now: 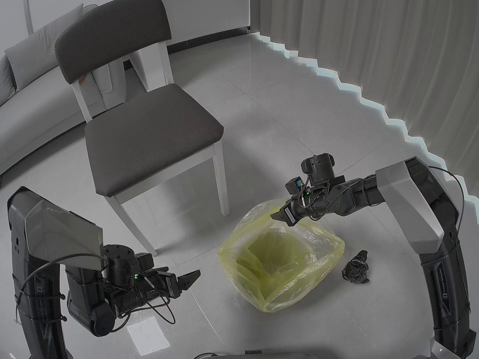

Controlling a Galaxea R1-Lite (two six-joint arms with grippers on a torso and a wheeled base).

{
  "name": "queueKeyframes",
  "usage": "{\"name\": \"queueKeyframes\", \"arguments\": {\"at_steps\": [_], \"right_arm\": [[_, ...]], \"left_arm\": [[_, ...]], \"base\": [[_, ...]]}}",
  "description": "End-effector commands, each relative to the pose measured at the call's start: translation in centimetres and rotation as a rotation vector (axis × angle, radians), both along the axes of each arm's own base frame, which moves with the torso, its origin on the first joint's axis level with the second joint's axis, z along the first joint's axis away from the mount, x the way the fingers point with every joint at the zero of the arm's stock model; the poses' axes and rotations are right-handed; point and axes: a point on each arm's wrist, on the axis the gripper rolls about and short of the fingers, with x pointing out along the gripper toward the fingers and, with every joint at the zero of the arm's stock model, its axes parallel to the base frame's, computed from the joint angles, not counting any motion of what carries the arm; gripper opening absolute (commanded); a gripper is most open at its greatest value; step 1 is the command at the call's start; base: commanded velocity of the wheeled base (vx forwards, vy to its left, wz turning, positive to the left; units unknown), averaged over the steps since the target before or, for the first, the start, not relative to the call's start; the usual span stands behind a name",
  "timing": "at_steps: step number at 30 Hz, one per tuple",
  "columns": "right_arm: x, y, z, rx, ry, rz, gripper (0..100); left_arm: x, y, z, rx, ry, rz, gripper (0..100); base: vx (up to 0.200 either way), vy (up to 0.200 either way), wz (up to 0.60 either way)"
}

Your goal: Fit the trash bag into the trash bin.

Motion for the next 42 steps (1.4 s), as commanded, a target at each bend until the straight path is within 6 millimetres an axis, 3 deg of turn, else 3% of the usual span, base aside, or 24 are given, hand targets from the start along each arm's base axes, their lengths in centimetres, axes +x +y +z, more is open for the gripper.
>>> {"name": "queueKeyframes", "arguments": {"at_steps": [1,8,14,20,21,22,27,35,37,42], "right_arm": [[0.3,0.1,-0.3,0.007,0.0,-0.006,100],[-0.5,-0.2,1.9,0.067,0.012,-0.052,100],[-2.7,-0.9,5.9,0.151,0.027,-0.091,100],[-5.3,-6.4,7.0,0.111,0.08,-0.193,100],[-5.3,-6.4,7.0,0.111,0.08,-0.193,100],[-6.4,-8.7,6.3,0.071,0.113,-0.223,100],[-8.6,-12.3,3.0,-0.016,0.182,-0.254,100],[-9.5,-13.0,-1.6,-0.019,0.178,-0.267,100],[-9.3,-13.0,-2.1,-0.02,0.187,-0.266,100],[-7.3,-13.0,-4.6,-0.028,0.21,-0.277,100]], "left_arm": [[0.3,-0.1,0.2,-0.009,-0.023,0.001,100],[1.6,-0.9,0.5,-0.03,-0.076,0.001,100],[2.9,-2.0,0.8,-0.046,-0.129,-0.004,100],[4.8,-3.4,0.2,-0.064,-0.18,-0.02,100],[4.8,-3.4,0.2,-0.064,-0.18,-0.02,100],[5.4,-3.7,-0.4,-0.067,-0.18,-0.027,100],[6.4,-4.2,-2.0,-0.047,-0.129,-0.032,100],[9.0,-4.8,-3.6,-0.025,-0.092,-0.029,100],[9.4,-4.9,-3.7,-0.02,-0.08,-0.028,100],[12.8,-5.1,-4.1,0.014,-0.053,-0.001,100]], "base": [[0.0,0.0,0.0],[0.0,0.0,0.0],[0.0,0.0,0.0],[0.0,0.0,0.0],[0.0,0.0,0.0],[0.0,0.0,0.0],[0.0,0.0,0.0],[0.0,0.0,0.0],[0.0,0.0,0.0],[0.0,0.0,0.0]]}}
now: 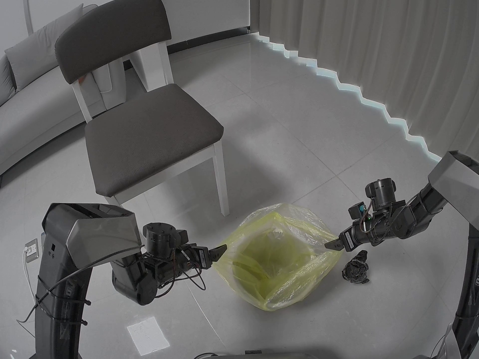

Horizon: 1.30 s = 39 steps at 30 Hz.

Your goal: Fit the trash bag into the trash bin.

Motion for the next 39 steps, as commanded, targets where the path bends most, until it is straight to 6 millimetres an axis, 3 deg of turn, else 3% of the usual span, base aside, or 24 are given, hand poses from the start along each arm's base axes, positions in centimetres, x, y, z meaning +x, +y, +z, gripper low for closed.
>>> {"name": "queueKeyframes", "arguments": {"at_steps": [1,10,14,22,31,38,39], "right_arm": [[1.5,-0.4,-3.4,-0.011,0.051,-0.015,100],[5.1,0.0,-7.5,-0.076,0.115,-0.016,100],[5.9,0.0,-7.2,-0.1,0.16,-0.014,100],[7.6,0.0,-7.0,-0.197,0.167,-0.016,100],[9.0,1.7,-6.7,-0.255,0.117,0.021,100],[8.1,1.7,-6.2,-0.326,0.15,0.071,100],[7.7,1.0,-4.5,-0.313,0.131,0.056,100]], "left_arm": [[2.9,0.0,-1.0,0.02,0.013,0.026,100],[5.8,-0.1,-2.0,0.081,0.115,0.046,100],[6.9,-0.4,-1.9,0.086,0.121,0.046,100],[7.9,0.9,-1.7,0.132,0.15,0.065,100],[8.5,-0.2,-1.4,0.178,0.168,0.027,100],[8.2,0.3,-0.1,0.255,0.152,0.008,100],[7.7,1.0,0.9,0.247,0.154,0.022,100]], "base": [[0.0,0.0,0.0],[0.0,0.0,0.0],[0.0,0.0,0.0],[0.0,0.0,0.0],[0.0,0.0,0.0],[0.0,0.0,0.0],[0.0,0.0,0.0]]}}
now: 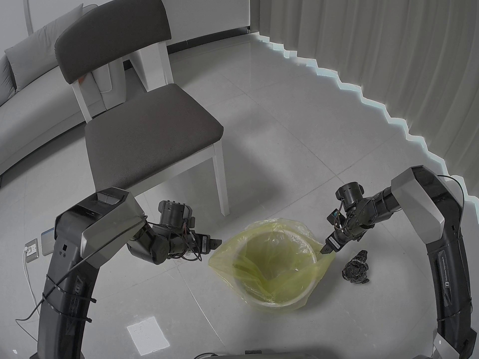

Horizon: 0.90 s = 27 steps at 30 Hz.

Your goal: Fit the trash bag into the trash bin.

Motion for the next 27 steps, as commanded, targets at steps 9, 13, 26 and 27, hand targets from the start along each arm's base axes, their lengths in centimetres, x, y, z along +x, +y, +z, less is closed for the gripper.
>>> {"name": "queueKeyframes", "arguments": {"at_steps": [9,13,26,27], "right_arm": [[-2.7,-3.0,7.5,0.065,-0.155,-0.076,100],[-4.2,-2.0,8.1,0.091,-0.139,-0.085,100],[-7.7,8.5,4.8,0.167,-0.094,0.082,100],[-7.7,8.7,4.6,0.169,-0.095,0.086,100]], "left_arm": [[-3.0,4.2,6.1,-0.097,-0.13,0.104,100],[-5.7,4.0,6.2,-0.105,-0.12,0.074,100],[-9.2,1.1,1.4,-0.145,-0.069,-0.027,100],[-9.2,1.0,1.3,-0.145,-0.068,-0.029,100]], "base": [[0.0,0.0,0.0],[0.0,0.0,0.0],[0.0,0.0,0.0],[0.0,0.0,0.0]]}}
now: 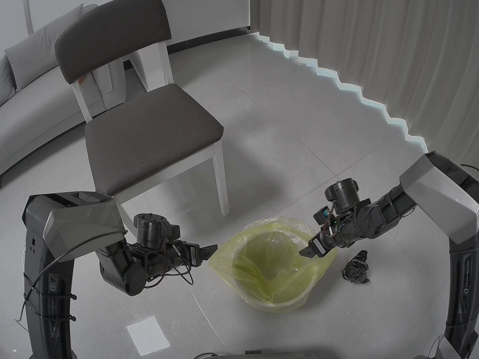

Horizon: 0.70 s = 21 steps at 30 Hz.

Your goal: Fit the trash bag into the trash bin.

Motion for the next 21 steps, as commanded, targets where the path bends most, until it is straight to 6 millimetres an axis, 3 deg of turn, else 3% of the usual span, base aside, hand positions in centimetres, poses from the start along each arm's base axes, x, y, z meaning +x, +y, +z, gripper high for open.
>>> {"name": "queueKeyframes", "arguments": {"at_steps": [1,6,11,21], "right_arm": [[-0.6,3.1,-2.0,0.007,0.016,0.053,100],[-0.8,2.9,-3.5,-0.02,0.05,0.062,100],[-1.6,1.1,-3.9,-0.071,0.078,0.087,100],[-5.4,-0.6,-1.6,-0.119,0.104,0.134,100]], "left_arm": [[-1.1,-0.8,-2.3,0.014,0.054,-0.024,100],[-1.3,-0.8,-2.6,0.017,0.064,-0.025,100],[-1.2,-0.7,-2.6,0.018,0.063,-0.024,100],[-0.6,-1.0,-4.9,0.041,0.097,-0.03,100]], "base": [[0.0,0.0,0.0],[0.0,0.0,0.0],[0.0,0.0,0.0],[0.0,0.0,0.0]]}}
